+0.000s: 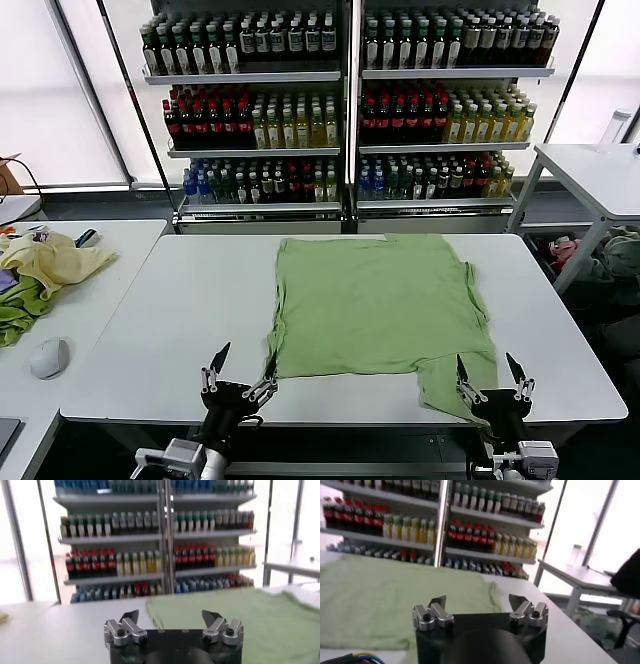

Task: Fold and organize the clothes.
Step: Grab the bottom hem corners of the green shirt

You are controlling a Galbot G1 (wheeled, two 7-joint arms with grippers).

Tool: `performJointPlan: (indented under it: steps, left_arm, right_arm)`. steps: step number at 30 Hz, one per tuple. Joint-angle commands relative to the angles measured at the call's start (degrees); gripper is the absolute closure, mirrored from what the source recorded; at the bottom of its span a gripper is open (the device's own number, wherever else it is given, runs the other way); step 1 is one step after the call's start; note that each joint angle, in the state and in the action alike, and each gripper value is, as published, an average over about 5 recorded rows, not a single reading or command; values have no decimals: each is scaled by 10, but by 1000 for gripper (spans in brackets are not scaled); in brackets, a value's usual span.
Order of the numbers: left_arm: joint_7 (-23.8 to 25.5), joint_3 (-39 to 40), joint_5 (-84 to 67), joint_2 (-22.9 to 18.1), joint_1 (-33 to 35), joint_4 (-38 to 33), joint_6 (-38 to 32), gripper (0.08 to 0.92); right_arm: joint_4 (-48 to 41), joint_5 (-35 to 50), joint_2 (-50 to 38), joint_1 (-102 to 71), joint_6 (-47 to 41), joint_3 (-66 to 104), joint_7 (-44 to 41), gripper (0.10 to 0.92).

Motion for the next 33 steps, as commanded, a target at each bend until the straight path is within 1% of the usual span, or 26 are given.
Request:
performJointPlan:
  steps: [1,10,20,23,25,33]
  left_arm:
    - [-33,41,-1,10,-118,143,100,177]
    - [-41,52,-1,2,-148,179,106,177]
    - [-39,57,-37,2,-146,179,117,177]
    - [-36,58,-54,4,-138,170,112,199]
    - [-31,59,-64,6,-132,163,109,242]
    - [-16,57,-79,13,-117,152,100,475]
  right_arm:
    - [-42,13,-1,2,-36,9,5,203]
    - [-63,25,0,5,-46,0,0,203]
    - [-72,49,3,8,-58,-12,2,208]
    - [-70,56,3,6,-57,-14,2,261]
    - [-69,62,2,6,-57,-15,1,310]
    - [-64,87,1,3,-60,-15,-5,533]
